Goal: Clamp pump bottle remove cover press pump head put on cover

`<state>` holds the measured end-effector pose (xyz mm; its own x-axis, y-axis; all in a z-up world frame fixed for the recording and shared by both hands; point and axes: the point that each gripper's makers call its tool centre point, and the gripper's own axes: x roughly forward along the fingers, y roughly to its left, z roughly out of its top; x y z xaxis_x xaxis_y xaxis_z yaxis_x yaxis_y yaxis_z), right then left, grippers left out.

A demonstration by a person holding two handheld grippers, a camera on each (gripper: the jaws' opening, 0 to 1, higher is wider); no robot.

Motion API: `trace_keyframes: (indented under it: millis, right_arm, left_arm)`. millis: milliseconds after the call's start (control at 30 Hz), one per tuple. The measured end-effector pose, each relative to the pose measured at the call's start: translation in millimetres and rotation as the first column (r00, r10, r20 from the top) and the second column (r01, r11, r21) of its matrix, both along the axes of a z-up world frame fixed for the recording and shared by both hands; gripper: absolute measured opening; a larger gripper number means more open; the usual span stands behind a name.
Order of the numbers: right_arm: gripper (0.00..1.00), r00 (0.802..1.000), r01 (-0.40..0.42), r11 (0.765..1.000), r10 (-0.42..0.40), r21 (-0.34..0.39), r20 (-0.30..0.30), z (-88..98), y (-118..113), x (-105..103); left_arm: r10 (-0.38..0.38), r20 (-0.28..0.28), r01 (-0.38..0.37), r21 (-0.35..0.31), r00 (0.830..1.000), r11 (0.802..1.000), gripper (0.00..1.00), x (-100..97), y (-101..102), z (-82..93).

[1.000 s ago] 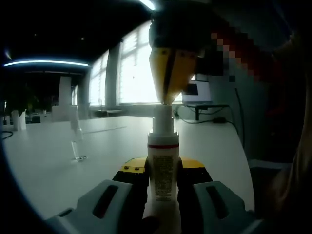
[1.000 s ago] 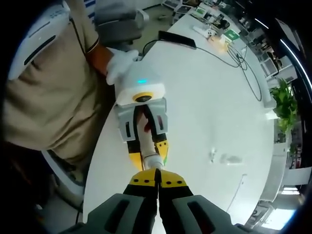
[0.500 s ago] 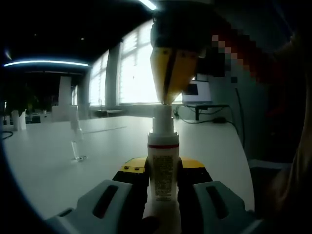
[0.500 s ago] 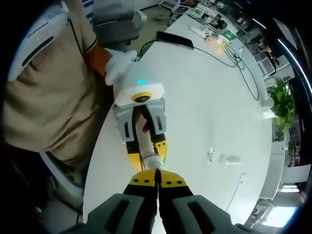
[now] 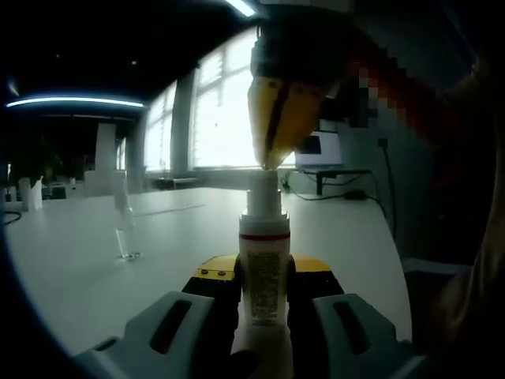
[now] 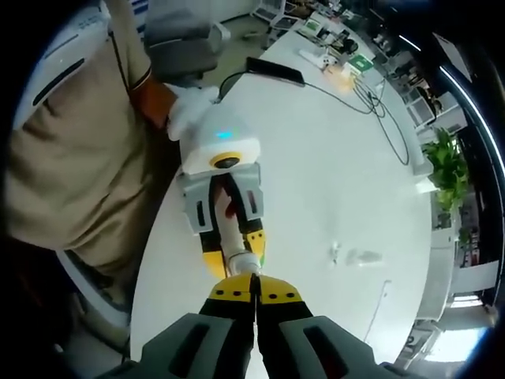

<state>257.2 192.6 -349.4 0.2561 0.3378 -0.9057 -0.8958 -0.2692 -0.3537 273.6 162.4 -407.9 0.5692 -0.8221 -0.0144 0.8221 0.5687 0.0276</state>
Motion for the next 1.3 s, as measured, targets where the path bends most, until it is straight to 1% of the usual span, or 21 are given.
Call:
trace_keyframes:
  millis: [33,133,233,467,600,733,900,1067,1167,1267,1300]
  right_arm:
    - [0.0,1.0,-0.008,1.0,0.008,0.007,0.002,0.2,1,-1]
    - [0.0,1.0,-0.017,0.999,0.018,0.031,-0.021,1.2,4,-7]
    - [0.0,1.0,-0.012,0.999,0.012,0.053,-0.007,3.8,6,-6]
    - [0.0,0.999,0.032,0.993,-0.036,0.116,0.025,10.0,2,-3]
    - [0.0,0.998,0.061,0.984,-0.065,0.166,0.018,10.7,-1,-6]
    - [0.0,0.996,0.085,0.977,-0.09,0.196,0.02,9.5,-6,-5]
    - [0.0,0.991,0.125,0.953,-0.135,0.277,0.017,13.1,-10,-4]
    - [0.0,0.984,0.163,0.932,-0.177,0.323,0.014,14.3,-16,0]
    - [0.0,0.978,0.194,0.909,-0.21,0.369,0.004,17.9,-19,2]
    - [0.0,0.975,0.203,0.896,-0.222,0.396,0.002,19.3,-21,2]
    - [0.0,0.973,0.211,0.886,-0.23,0.412,-0.003,20.2,-22,2]
  left_arm:
    - [-0.001,0.001,0.001,0.001,1.0,1.0,0.13,-0.5,0,0.0]
    - [-0.001,0.004,0.001,0.002,1.0,1.0,0.13,-0.9,0,0.2]
    - [-0.001,0.003,0.001,0.002,1.0,1.0,0.13,-0.8,-1,0.2]
    - [-0.001,0.005,0.001,0.003,1.0,1.0,0.13,-0.8,-1,0.1]
    - [-0.001,0.004,0.001,0.003,1.0,1.0,0.13,-1.9,-1,0.6]
    - [-0.001,0.005,0.001,0.003,1.0,1.0,0.13,-1.7,-1,0.6]
    - [0.0,0.006,0.0,0.004,1.0,1.0,0.13,-1.4,-1,0.3]
    - [0.0,0.01,0.0,0.006,1.0,1.0,0.13,-1.9,-1,0.6]
    - [0.0,0.01,0.0,0.006,1.0,1.0,0.13,-2.1,-1,0.4]
    - [0.001,0.011,-0.001,0.007,1.0,1.0,0.13,-1.5,-1,0.5]
    - [0.001,0.011,-0.002,0.007,1.0,1.0,0.13,-1.4,-1,0.4]
